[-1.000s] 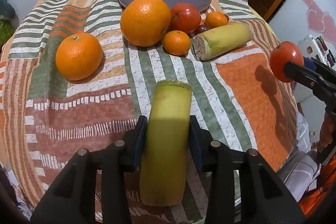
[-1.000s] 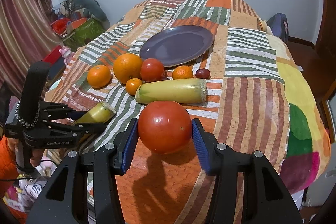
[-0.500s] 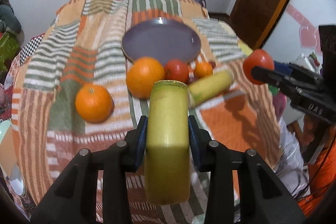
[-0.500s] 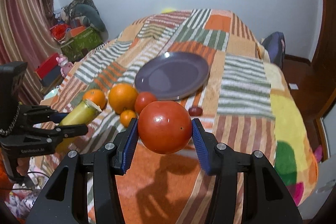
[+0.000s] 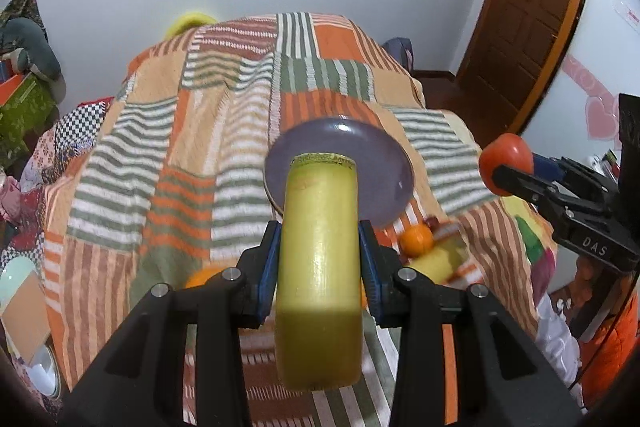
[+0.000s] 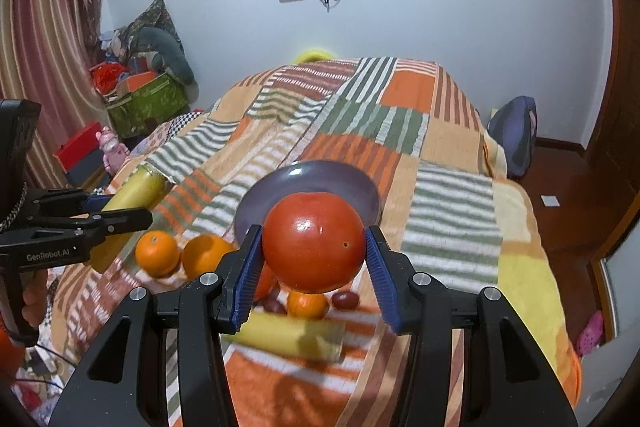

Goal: Organize fruits
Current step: 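Carry the squash with the left gripper while the right gripper carries the tomato to the plate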

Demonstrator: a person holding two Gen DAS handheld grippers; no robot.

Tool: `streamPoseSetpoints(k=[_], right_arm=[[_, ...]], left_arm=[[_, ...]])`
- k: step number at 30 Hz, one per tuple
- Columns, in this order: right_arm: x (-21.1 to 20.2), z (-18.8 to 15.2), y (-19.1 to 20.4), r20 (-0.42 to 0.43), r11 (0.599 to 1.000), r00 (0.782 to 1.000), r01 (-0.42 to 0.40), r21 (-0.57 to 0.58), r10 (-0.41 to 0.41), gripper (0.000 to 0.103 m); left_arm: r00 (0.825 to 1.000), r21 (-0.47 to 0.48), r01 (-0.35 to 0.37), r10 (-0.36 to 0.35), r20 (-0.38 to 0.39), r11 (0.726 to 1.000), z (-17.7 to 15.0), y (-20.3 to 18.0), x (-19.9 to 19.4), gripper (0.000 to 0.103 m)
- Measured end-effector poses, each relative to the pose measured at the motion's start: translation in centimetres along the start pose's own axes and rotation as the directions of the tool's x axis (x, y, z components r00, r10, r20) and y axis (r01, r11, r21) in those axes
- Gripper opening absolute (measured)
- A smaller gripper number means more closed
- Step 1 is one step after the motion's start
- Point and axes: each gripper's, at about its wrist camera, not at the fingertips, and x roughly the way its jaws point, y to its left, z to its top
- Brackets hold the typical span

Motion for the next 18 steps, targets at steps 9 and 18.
streamPoseSetpoints(k=[9,18], right_arm=[[2.7,2.3,-0.3,0.022,1.000,1.000,0.003,-0.027,-0.003,0.047],[5.9,4.5,-0.3,0.020,0.998,1.000,-0.001,-0.063,0.002,0.047]], left_arm=[[1.000,-0.024,-0.015,0.015,0.013,1.000,3.1,1.5,2.8,0.037],[1.000,-0.024,-0.016,0.016,0.002,1.000,5.7,1.7,6.3,0.037]])
